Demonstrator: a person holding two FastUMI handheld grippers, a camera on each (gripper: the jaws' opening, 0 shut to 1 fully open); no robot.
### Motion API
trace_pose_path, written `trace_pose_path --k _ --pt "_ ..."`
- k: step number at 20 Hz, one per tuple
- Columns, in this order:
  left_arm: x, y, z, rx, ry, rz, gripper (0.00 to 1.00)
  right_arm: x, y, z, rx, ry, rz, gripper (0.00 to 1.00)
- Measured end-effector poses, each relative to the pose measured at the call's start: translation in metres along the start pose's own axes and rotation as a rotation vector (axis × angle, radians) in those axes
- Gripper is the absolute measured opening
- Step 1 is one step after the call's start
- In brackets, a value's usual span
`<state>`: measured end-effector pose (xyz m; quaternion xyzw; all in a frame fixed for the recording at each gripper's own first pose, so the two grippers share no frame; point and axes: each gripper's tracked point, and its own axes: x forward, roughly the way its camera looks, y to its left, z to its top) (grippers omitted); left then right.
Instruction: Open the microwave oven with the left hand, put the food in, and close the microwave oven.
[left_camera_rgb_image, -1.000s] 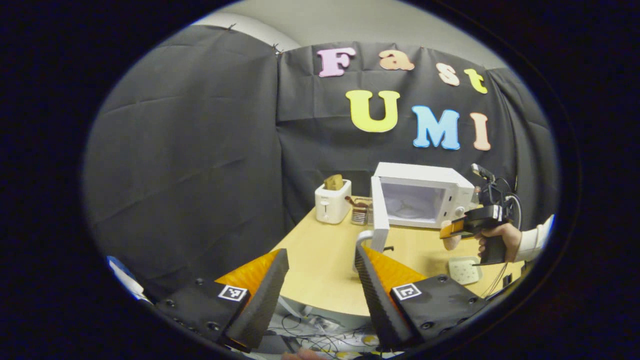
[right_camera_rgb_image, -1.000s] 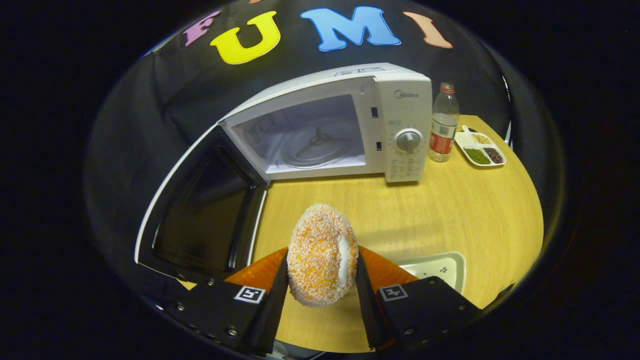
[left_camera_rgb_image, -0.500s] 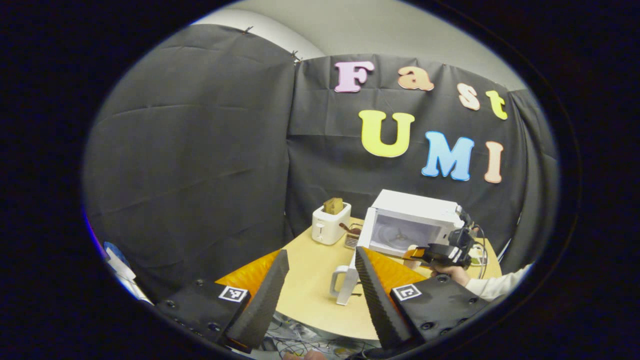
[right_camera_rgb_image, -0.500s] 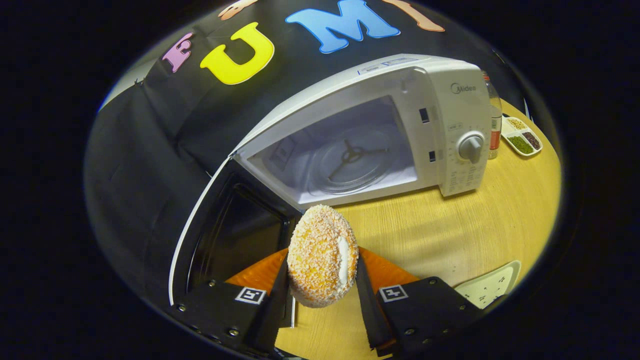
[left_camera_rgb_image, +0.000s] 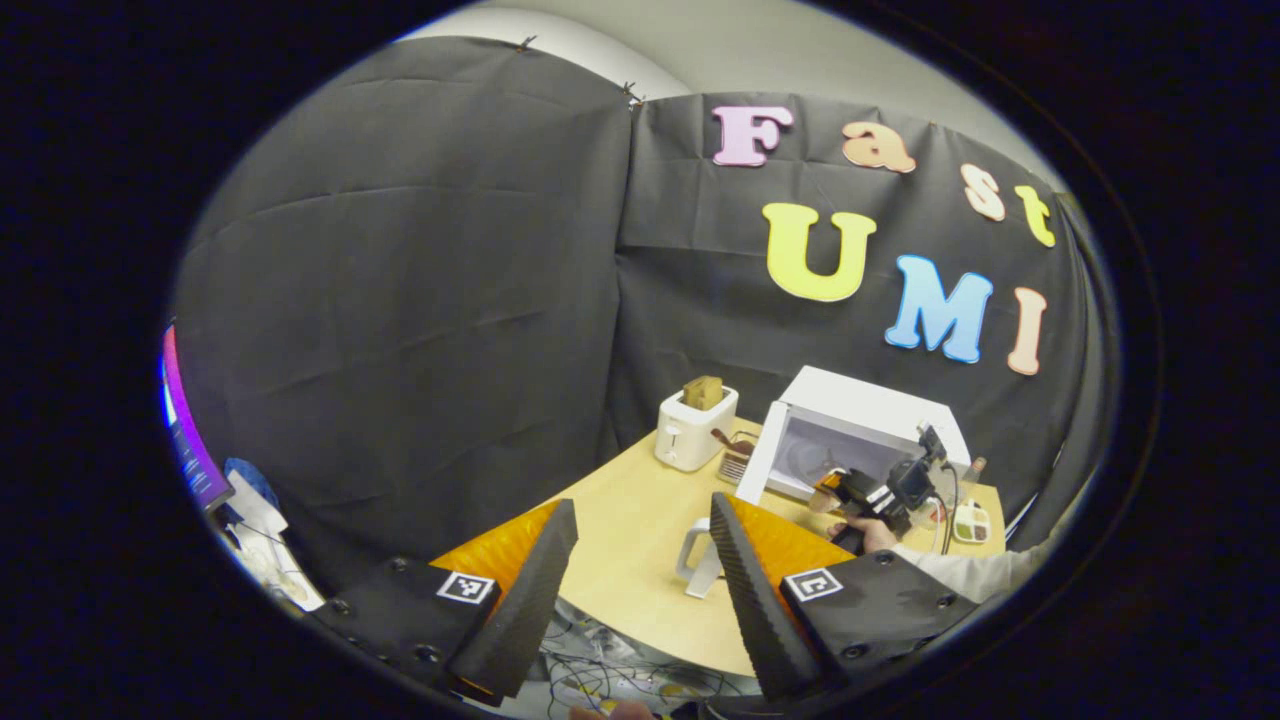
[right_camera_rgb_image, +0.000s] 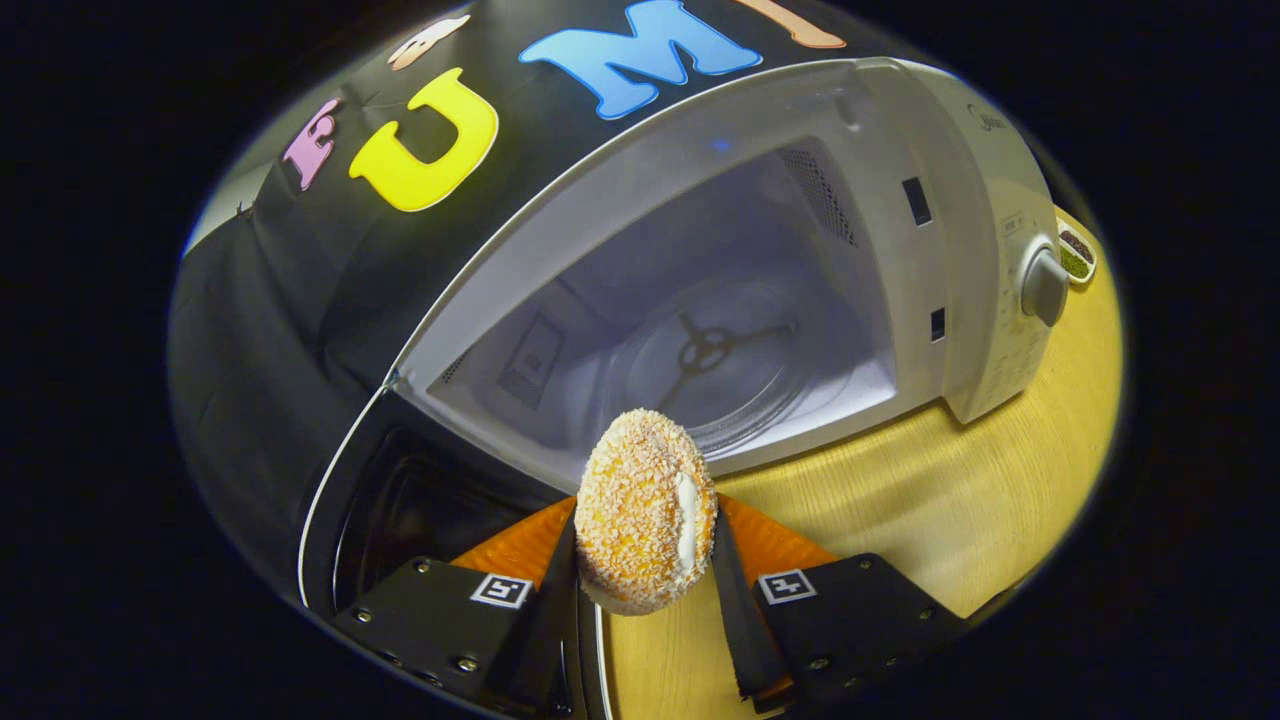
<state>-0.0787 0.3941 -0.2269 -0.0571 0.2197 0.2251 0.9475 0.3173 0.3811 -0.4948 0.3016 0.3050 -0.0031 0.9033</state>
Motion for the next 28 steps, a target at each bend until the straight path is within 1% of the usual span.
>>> trace_pose_path --k 2,4,5,6,8,10,11,16,20,23,25,26,27,28 --pt "0.001 0.001 -0.003 0.025 0.018 0.011 0.90 0.014 0.000 0.008 0.033 -0.047 -0.016 0.67" --pt "0.001 0.002 -0.005 0.032 0.035 0.019 0.90 0.027 0.002 0.008 0.073 -0.050 -0.030 0.67" --pt "0.002 0.002 -0.005 0.028 0.039 0.023 0.90 0.032 0.001 0.010 0.087 -0.057 -0.038 0.64" --pt "0.002 0.003 -0.004 0.025 0.043 0.029 0.90 0.037 -0.001 0.013 0.093 -0.071 -0.053 0.67" --pt "0.003 0.007 -0.007 0.026 0.051 0.042 0.90 0.045 -0.004 0.020 0.116 -0.097 -0.072 0.67" --pt "0.003 0.011 -0.008 0.026 0.061 0.051 0.90 0.052 -0.007 0.027 0.120 -0.135 -0.090 0.67" --pt "0.003 0.011 -0.010 0.026 0.068 0.056 0.90 0.055 -0.010 0.029 0.118 -0.148 -0.100 0.71" --pt "0.004 0.013 -0.013 0.037 0.097 0.066 0.90 0.064 -0.019 0.033 0.125 -0.195 -0.162 0.71" --pt "0.005 0.015 -0.015 0.041 0.113 0.072 0.90 0.065 -0.022 0.037 0.148 -0.241 -0.179 0.70" --pt "0.006 0.016 -0.020 0.035 0.121 0.074 0.90 0.071 -0.030 0.039 0.157 -0.272 -0.211 0.70" --pt "0.005 0.015 -0.021 0.031 0.122 0.073 0.90 0.079 -0.035 0.047 0.174 -0.278 -0.232 0.70" --pt "0.005 0.014 -0.020 0.031 0.121 0.073 0.90 0.083 -0.032 0.047 0.186 -0.279 -0.229 0.70" --pt "0.005 0.013 -0.020 0.031 0.120 0.072 0.90 0.083 -0.032 0.045 0.187 -0.283 -0.227 0.67" --pt "0.005 0.014 -0.020 0.030 0.118 0.072 0.90 0.083 -0.030 0.043 0.191 -0.284 -0.228 0.74"
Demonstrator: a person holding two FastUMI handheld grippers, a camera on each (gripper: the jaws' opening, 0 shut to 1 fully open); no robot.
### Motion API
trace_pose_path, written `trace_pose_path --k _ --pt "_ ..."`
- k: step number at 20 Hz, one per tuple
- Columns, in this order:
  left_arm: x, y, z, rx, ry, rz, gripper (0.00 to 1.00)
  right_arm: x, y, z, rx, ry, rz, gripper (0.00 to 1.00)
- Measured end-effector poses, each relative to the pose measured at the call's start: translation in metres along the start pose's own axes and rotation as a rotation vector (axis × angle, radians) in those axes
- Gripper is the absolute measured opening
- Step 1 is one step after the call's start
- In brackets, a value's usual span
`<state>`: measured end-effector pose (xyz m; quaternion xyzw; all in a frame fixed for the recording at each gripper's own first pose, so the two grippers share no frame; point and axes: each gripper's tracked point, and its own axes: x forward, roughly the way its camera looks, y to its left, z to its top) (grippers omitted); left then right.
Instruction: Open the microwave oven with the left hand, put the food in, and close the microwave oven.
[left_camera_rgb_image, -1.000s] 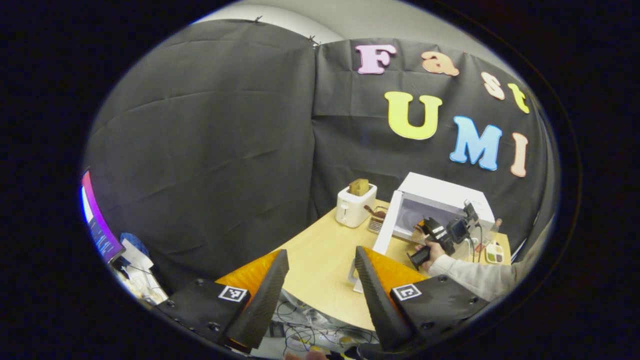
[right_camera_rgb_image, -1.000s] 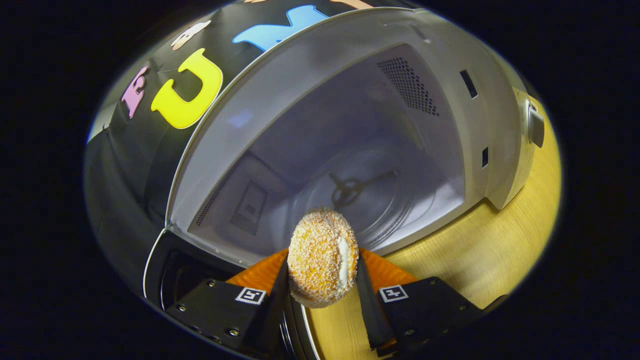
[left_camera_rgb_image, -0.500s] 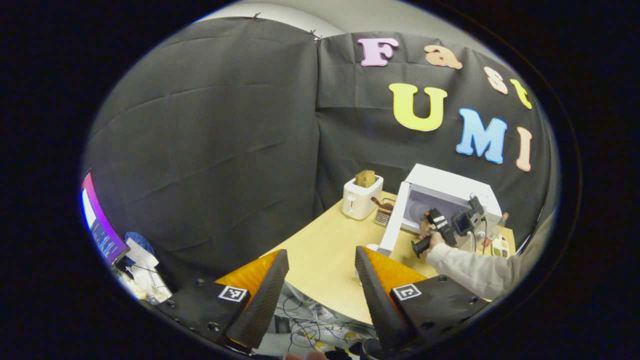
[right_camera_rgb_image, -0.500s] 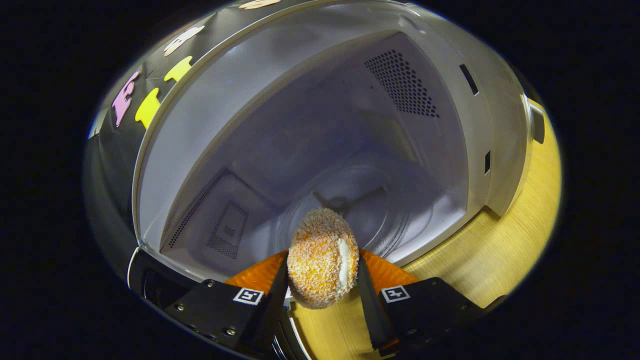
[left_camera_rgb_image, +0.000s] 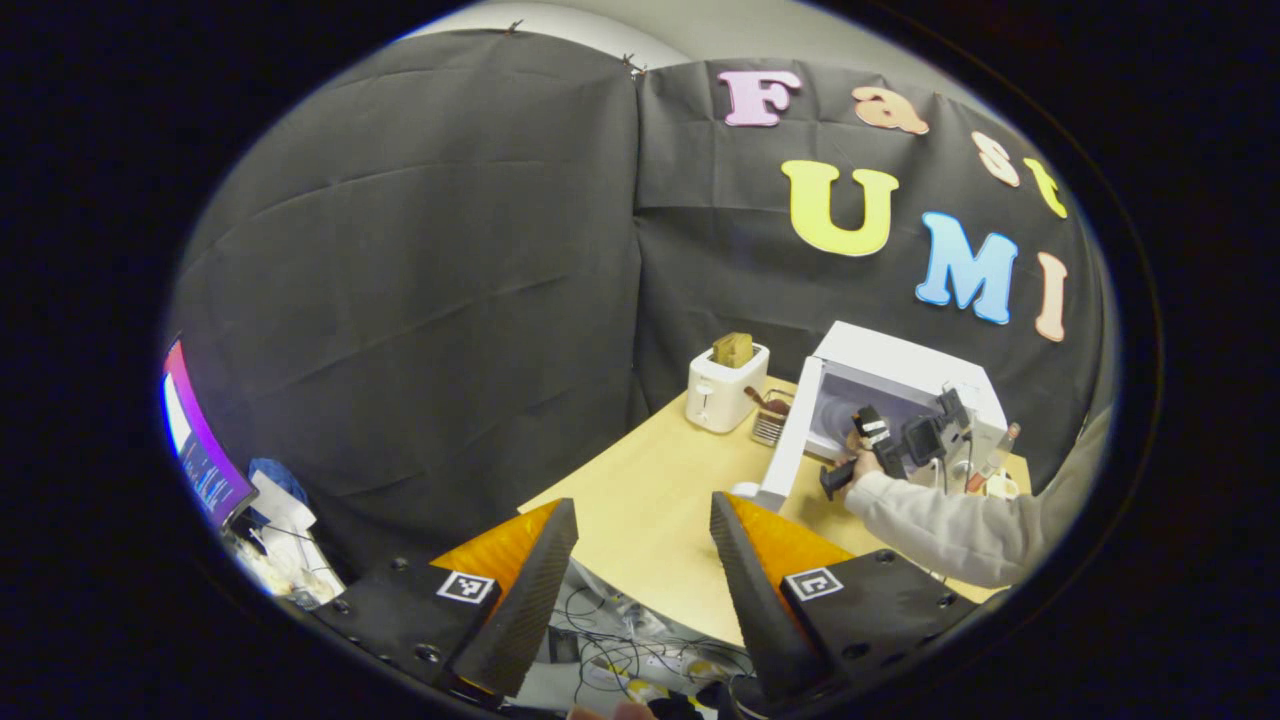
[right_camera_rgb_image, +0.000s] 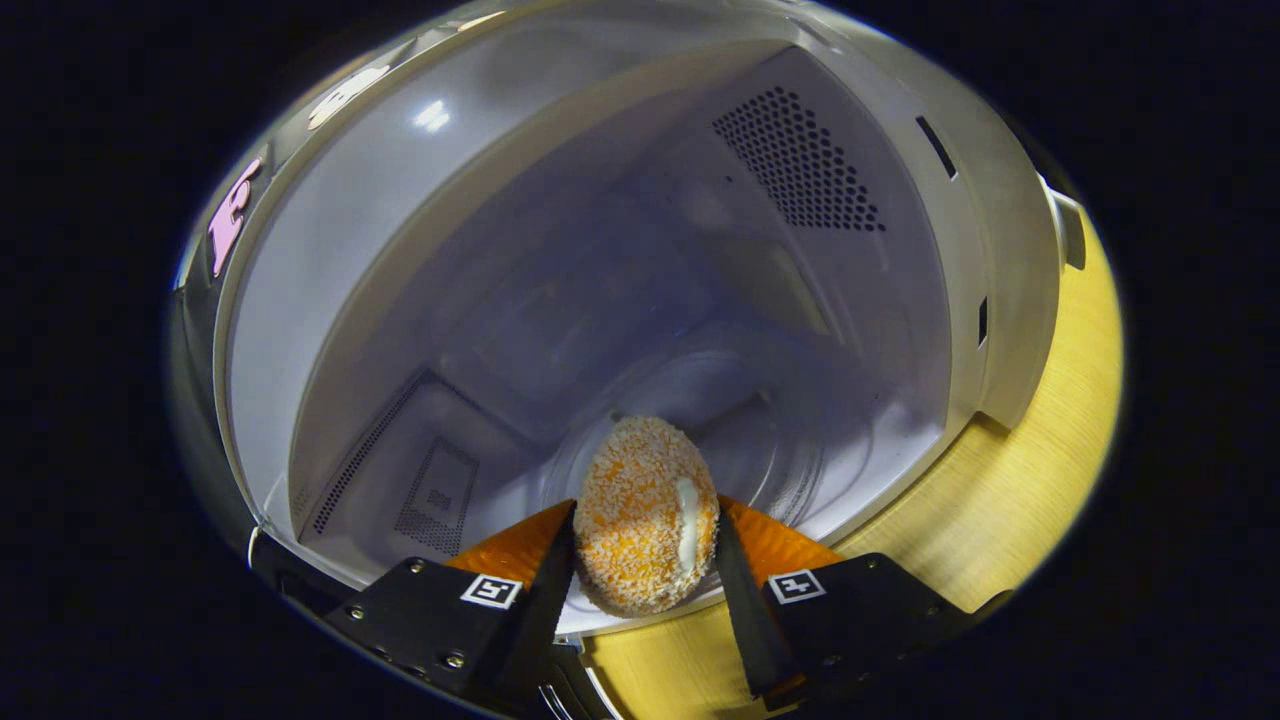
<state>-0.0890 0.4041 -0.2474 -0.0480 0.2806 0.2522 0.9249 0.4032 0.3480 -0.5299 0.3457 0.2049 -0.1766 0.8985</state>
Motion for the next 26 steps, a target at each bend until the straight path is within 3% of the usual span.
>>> trace_pose_path --k 9,10,11,14,26 --pt "-0.006 0.008 -0.008 -0.046 -0.016 0.013 0.90 -0.009 -0.002 0.009 0.056 0.017 -0.017 0.80" --pt "-0.007 0.008 -0.009 -0.047 -0.018 0.013 0.90 -0.011 0.001 0.012 0.061 0.011 -0.013 0.84" --pt "-0.009 0.008 -0.008 -0.046 -0.021 0.014 0.90 -0.016 0.000 0.017 0.057 0.005 -0.023 0.99" --pt "-0.012 0.009 -0.009 -0.052 -0.029 0.011 0.90 -0.020 -0.001 0.008 0.037 0.053 -0.021 0.98" --pt "0.013 0.015 0.002 -0.109 -0.107 -0.066 0.89 -0.106 0.003 0.021 -0.150 0.210 0.158 0.98"
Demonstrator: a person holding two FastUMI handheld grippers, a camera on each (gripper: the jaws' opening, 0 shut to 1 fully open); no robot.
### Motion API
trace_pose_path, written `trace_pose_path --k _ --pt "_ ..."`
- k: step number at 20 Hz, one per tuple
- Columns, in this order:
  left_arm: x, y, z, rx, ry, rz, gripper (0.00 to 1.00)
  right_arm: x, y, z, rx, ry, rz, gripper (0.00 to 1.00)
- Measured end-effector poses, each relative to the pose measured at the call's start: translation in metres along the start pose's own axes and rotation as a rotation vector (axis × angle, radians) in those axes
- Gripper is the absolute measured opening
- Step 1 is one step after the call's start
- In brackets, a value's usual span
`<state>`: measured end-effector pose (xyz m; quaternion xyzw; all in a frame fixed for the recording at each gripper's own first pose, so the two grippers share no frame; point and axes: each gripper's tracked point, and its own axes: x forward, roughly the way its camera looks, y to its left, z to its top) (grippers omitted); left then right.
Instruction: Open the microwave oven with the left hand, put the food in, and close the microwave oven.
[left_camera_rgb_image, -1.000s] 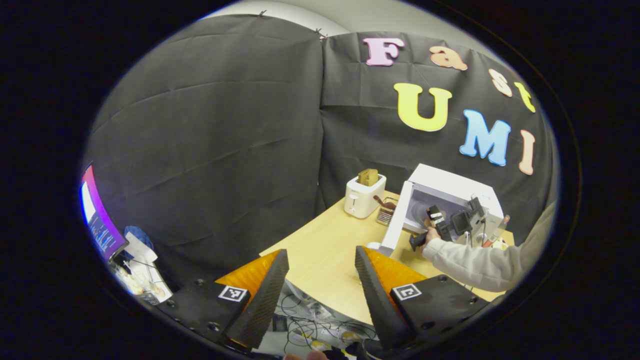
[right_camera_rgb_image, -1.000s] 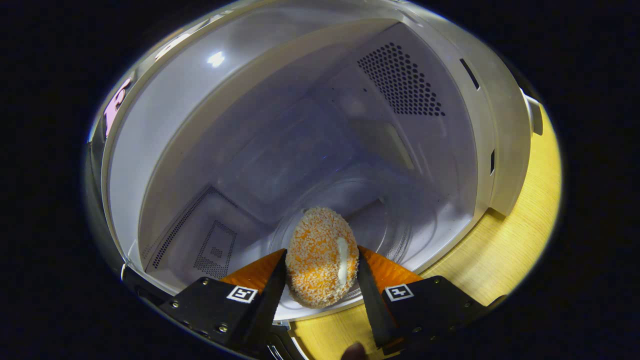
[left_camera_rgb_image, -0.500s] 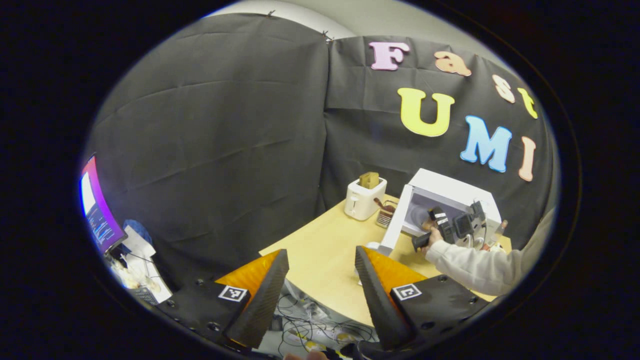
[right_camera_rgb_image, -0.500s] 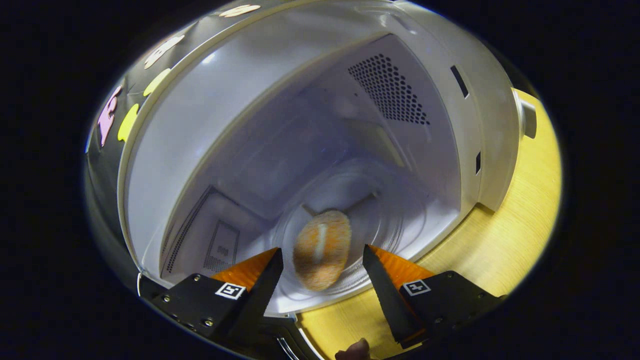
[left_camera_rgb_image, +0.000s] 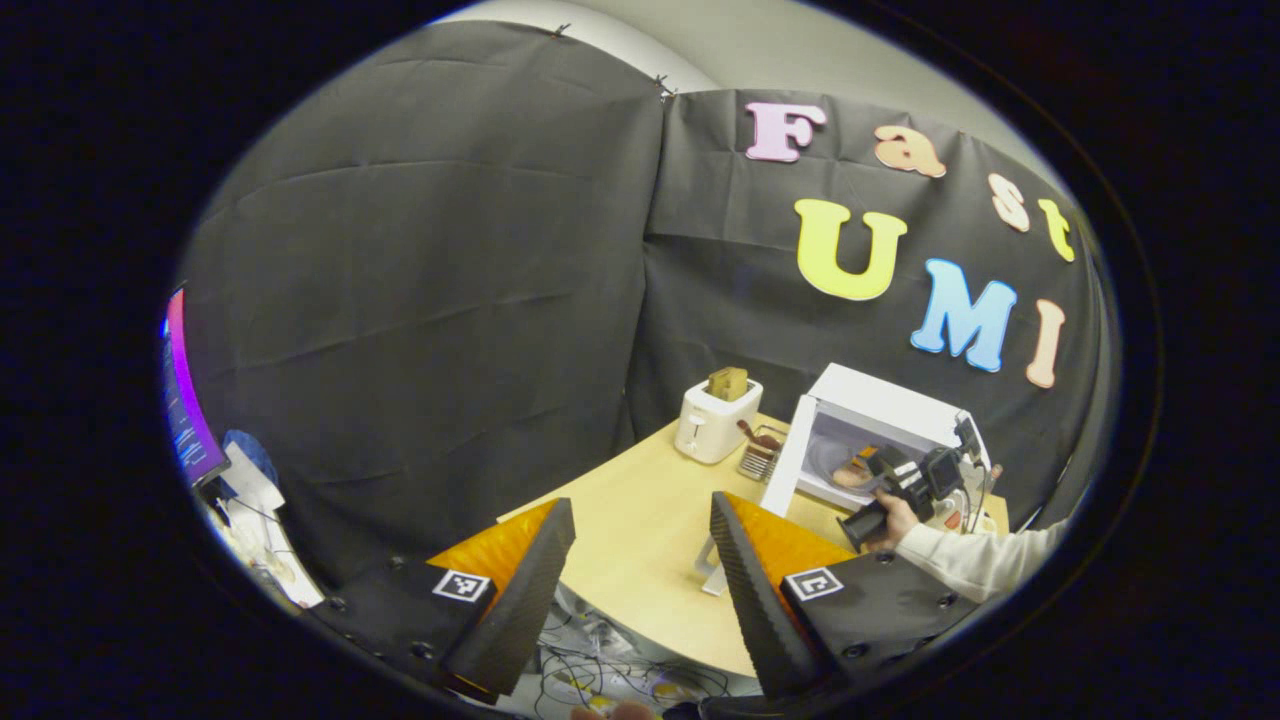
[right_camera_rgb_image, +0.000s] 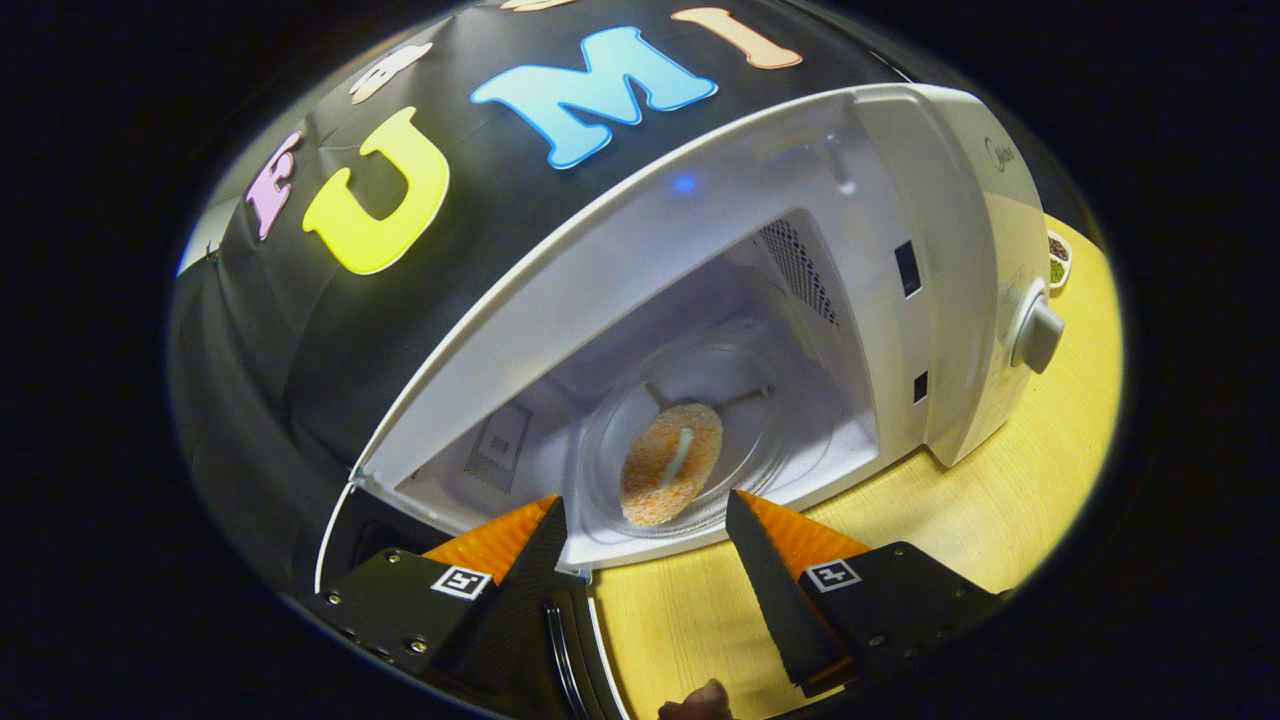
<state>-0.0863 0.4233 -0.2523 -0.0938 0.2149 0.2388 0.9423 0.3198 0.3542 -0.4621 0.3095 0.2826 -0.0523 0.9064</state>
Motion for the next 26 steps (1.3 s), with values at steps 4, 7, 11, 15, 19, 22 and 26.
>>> trace_pose_path --k 4,7,11,15,19,22,26 --pt "0.027 0.004 -0.001 0.008 -0.020 -0.089 0.89 -0.047 0.011 -0.006 -0.113 0.038 0.072 0.98" --pt "0.049 0.006 -0.003 -0.003 -0.006 -0.180 0.90 -0.091 0.012 -0.013 -0.218 0.051 0.071 0.98" --pt "0.080 0.010 -0.030 -0.028 0.051 -0.305 0.93 -0.154 0.008 -0.021 -0.329 0.050 0.062 0.98" --pt "0.114 -0.002 -0.057 0.026 0.092 -0.403 0.94 -0.217 -0.002 -0.023 -0.405 0.063 0.092 0.98" --pt "0.140 -0.028 -0.060 0.072 0.095 -0.466 0.94 -0.264 -0.015 -0.007 -0.515 0.063 0.127 0.98" --pt "0.155 -0.049 -0.070 0.115 0.118 -0.478 0.95 -0.293 -0.024 0.000 -0.554 0.061 0.162 0.98" --pt "0.170 -0.072 -0.091 0.223 0.143 -0.443 0.89 -0.334 -0.037 0.015 -0.565 0.068 0.230 0.98"
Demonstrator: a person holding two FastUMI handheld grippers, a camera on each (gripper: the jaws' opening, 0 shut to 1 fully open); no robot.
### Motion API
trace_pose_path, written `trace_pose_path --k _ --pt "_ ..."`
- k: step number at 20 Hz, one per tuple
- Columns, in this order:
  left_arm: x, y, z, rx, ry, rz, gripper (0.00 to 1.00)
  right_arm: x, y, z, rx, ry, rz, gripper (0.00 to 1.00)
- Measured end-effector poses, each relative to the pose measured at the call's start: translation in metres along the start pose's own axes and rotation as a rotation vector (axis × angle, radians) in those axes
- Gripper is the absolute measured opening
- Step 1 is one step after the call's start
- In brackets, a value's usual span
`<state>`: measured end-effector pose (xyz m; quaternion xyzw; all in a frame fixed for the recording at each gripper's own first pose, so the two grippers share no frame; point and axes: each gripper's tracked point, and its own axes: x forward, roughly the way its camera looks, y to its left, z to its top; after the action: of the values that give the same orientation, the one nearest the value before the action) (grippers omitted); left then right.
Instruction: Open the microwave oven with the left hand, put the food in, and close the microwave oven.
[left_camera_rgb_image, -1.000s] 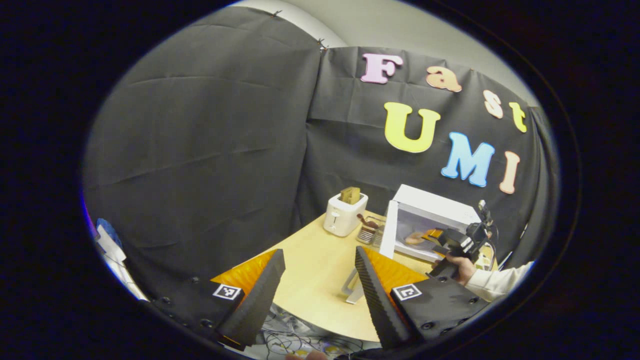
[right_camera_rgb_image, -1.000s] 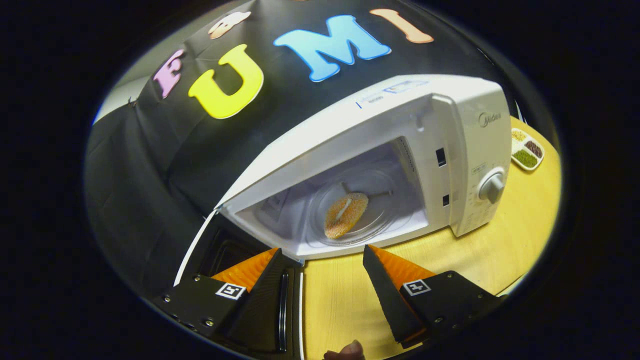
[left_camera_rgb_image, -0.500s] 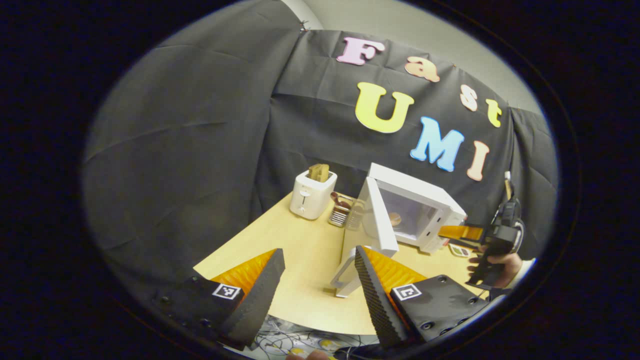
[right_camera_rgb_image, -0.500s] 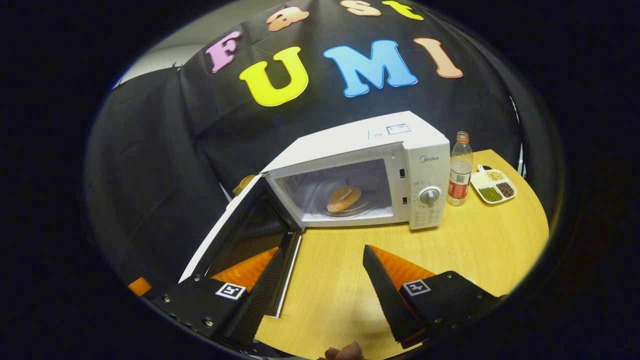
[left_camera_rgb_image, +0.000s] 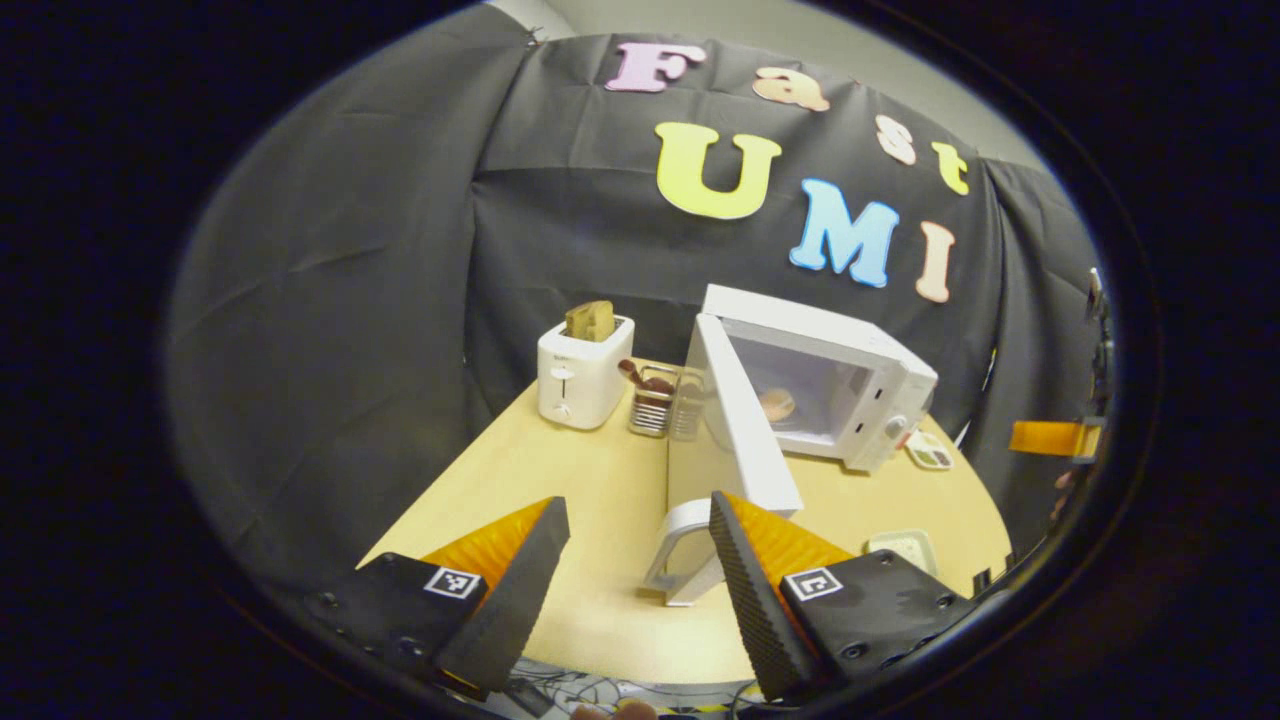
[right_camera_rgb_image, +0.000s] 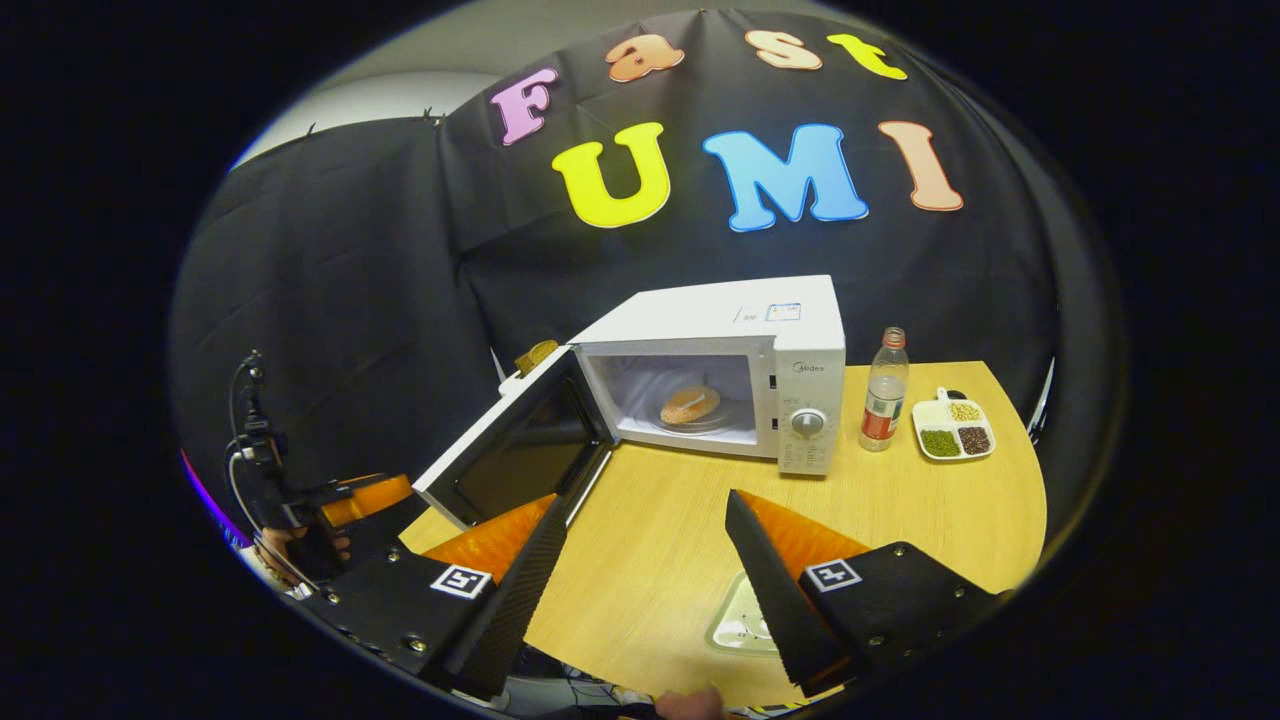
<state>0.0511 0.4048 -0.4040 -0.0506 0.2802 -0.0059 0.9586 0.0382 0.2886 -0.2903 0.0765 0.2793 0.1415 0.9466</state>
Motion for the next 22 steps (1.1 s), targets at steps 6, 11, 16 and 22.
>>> trace_pose_path --k 6,11,16,22 --pt "0.010 -0.024 -0.014 0.061 0.046 0.093 0.93 -0.057 -0.024 0.009 -0.056 -0.030 0.100 0.98" --pt "0.010 -0.057 -0.015 0.076 0.053 0.103 0.92 -0.079 -0.043 0.018 -0.002 -0.067 0.086 0.98" --pt "0.019 -0.102 -0.006 0.097 0.029 -0.018 0.91 -0.081 -0.053 0.013 0.053 -0.051 0.004 0.98" --pt "0.031 -0.102 0.007 0.178 0.006 -0.188 1.00 -0.070 -0.044 0.014 0.104 -0.048 -0.085 0.98"
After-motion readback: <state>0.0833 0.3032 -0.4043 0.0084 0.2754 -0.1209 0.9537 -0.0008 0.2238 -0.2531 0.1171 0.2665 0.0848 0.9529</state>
